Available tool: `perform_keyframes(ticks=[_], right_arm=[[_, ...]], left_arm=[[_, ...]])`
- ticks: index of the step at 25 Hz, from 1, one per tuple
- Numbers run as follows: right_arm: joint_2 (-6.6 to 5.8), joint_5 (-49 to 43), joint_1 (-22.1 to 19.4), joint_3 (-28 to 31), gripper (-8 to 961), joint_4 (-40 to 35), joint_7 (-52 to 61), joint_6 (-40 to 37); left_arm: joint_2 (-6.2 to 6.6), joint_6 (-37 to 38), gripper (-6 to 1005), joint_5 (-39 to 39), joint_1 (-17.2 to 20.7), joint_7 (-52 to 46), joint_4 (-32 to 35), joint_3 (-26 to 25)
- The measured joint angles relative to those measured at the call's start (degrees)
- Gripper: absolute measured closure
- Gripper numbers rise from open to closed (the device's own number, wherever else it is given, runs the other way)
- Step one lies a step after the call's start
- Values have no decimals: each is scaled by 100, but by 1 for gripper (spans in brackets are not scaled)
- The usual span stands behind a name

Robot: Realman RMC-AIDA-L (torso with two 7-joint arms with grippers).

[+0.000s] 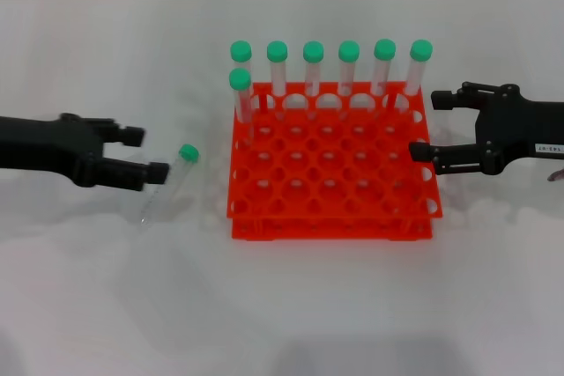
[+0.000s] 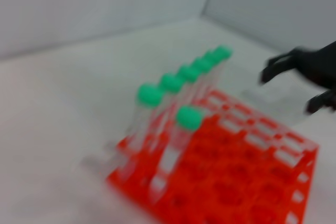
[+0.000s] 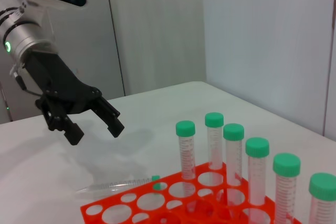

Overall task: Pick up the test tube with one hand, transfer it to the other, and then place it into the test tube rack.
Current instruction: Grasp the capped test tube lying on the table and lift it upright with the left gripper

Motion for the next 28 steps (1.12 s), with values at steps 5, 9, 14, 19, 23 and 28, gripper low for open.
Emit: perform_keyframes(ticks=[5,9,14,19,23,28], right_arm=[[8,56,0,3,80,8,0,4],[10,169,-10,-3,80,9,-27,10],[12,252,-23,-4,80,9,-44,17],[12,305,-32,-13,80,9,-44,11],[12,305,-25,-14,80,37,-44,6],[12,305,-15,-32,80,74,-44,12]], left_arm=[[50,33,108,555,-180,-1034,473,0],[71,48,108,693,-327,-1485,497,1],[21,21,109,1035,-507,-1981,476,1],[-4,75,109,1214,-600,-2312,467,110],[17,30,109,1218,-607,-2436,463,393],[-1,-158,110,1349,-654,-2616,433,772]])
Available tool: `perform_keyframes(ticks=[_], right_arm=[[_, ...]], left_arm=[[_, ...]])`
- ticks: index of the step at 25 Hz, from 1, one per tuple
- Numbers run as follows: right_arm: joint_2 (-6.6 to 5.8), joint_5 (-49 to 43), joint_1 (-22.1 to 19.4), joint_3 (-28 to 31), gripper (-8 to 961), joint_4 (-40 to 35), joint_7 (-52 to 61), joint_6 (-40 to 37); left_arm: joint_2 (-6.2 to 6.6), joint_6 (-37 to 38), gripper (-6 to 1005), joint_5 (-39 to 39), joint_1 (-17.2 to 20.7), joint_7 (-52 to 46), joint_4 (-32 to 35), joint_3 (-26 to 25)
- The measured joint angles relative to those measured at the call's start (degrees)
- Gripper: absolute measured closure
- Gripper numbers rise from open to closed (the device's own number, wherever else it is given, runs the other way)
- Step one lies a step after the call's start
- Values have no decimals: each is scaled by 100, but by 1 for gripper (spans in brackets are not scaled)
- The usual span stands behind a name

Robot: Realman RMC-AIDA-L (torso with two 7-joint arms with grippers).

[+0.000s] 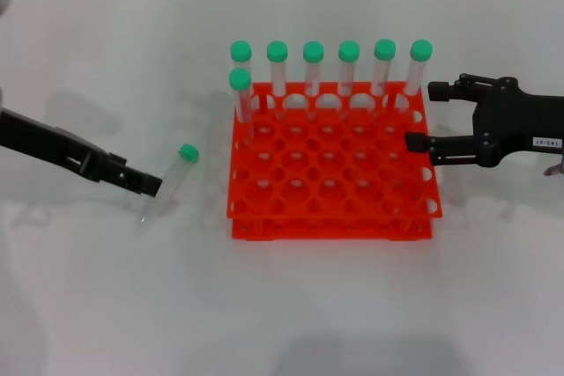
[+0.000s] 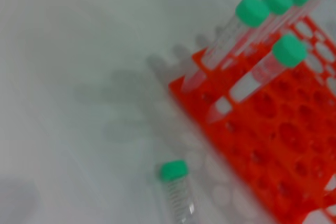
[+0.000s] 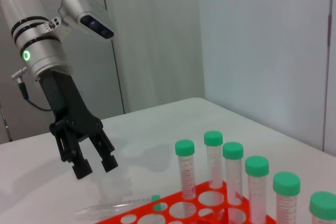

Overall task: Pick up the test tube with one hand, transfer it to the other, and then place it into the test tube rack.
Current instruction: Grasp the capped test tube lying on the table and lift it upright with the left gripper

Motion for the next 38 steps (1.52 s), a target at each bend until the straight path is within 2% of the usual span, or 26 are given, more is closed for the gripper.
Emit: perform_keyframes(ticks=[11,38], right_arm=[[0,-1,-24,19,83,5,0,-37],[0,-2,-35,36,98,13,-9,-38]], left_arm=[[-8,-110,110,438,-412,-375,-266,439],[-49,-382,124,765,-653,-716,-630,708]])
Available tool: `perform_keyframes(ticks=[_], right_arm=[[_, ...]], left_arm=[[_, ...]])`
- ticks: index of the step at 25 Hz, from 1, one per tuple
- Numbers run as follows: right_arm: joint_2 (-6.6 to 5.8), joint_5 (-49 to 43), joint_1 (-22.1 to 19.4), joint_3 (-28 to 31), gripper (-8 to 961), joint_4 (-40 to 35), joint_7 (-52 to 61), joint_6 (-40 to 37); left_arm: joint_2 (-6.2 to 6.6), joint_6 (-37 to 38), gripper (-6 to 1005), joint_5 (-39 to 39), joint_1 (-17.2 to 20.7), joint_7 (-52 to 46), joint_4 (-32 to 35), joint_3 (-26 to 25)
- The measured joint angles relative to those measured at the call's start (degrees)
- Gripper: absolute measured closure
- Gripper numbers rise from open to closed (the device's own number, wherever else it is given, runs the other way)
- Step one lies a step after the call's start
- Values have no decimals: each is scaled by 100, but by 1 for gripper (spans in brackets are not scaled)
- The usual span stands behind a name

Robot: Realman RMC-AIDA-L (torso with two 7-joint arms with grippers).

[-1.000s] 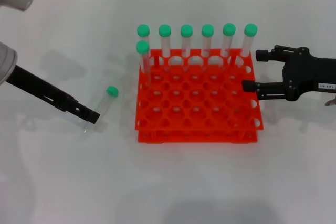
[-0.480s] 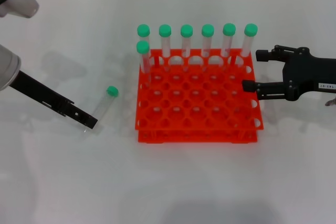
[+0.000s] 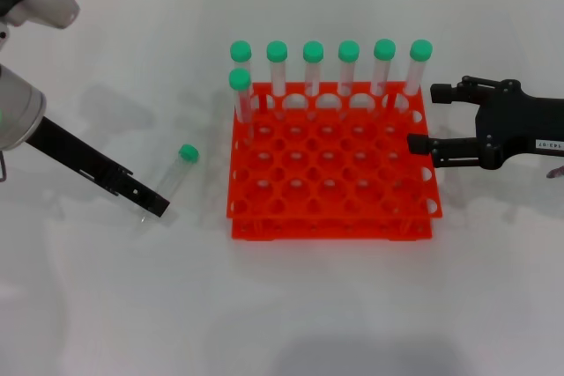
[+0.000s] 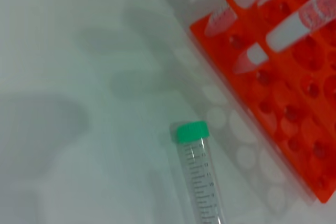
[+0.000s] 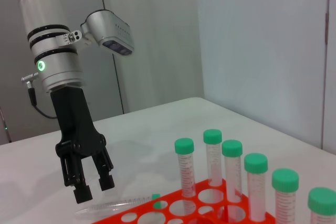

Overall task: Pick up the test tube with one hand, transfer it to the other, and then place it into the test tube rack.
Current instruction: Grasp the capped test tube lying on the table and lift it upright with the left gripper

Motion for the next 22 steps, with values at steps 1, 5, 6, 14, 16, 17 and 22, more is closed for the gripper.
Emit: perform_keyframes(ticks=[1,5,6,14,16,17,22], right_arm=[[0,0,0,0,98,0,0,0],[0,2,-3,0,100,0,-2,0],[0,2,-6,0,101,0,-4,0],[0,160,-76,-9,105,32,-143,-9],[0,212,-80,-7,106,82,-192,-30],[0,224,-81,-3,107,105,-204,-41],[0,229,-81,0,109,129,-212,-52]], left_arm=[[0,0,136,0,0,-4,-2,35],[-29,-27,185,3,-4,-72,-6,266],[-43,-31,197,3,-7,-89,-6,298],[-48,-49,316,4,-51,-140,-6,356],[-51,-67,337,11,-52,-140,-14,364],[-52,-75,340,26,-61,-142,-32,366],[-52,-121,424,90,-113,-142,-150,374]])
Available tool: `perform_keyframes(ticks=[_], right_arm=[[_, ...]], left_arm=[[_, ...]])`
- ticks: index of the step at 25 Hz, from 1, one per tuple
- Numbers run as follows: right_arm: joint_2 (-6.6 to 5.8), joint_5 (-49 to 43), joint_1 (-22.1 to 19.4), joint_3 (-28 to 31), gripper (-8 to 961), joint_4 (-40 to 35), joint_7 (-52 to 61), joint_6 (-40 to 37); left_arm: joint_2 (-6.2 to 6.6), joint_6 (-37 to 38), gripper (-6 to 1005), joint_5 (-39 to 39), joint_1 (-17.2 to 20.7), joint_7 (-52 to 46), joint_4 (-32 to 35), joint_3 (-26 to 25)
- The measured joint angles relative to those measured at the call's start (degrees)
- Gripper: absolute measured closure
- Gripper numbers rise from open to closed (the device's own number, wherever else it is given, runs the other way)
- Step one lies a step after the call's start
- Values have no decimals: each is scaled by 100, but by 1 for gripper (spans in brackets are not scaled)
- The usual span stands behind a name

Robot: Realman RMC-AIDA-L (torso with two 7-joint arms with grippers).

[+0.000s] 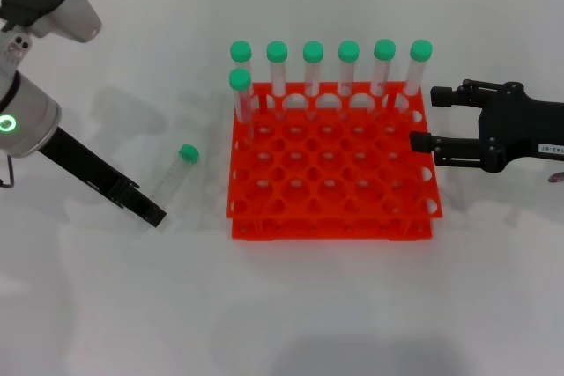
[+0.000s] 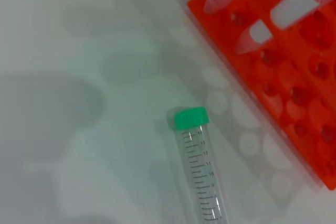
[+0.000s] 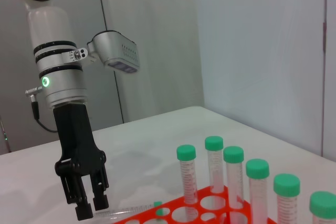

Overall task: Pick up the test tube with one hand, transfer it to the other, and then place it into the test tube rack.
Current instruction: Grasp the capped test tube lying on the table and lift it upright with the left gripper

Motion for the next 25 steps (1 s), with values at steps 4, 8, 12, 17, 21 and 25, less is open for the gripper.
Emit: perform_keyframes(ticks=[4,8,12,17,21,25], right_arm=[[-3,0,2,0,152,9,6,-21],[-8,0,2,0,193,11,13,-36],[-9,0,2,0,193,12,23,-36],[-9,0,0,0,193,12,29,-33],[-9,0,12,0,193,12,31,-27],[-9,0,13,0,193,12,34,-11]], left_arm=[[-23,-13,466,60,-30,14,-61,1],[-26,-32,470,60,-30,15,-63,1],[-23,-89,467,75,-14,13,-66,1],[-20,-137,464,95,-3,15,-67,3],[-26,-189,455,184,-14,14,-70,12],[-38,-268,455,269,-25,9,-82,33]])
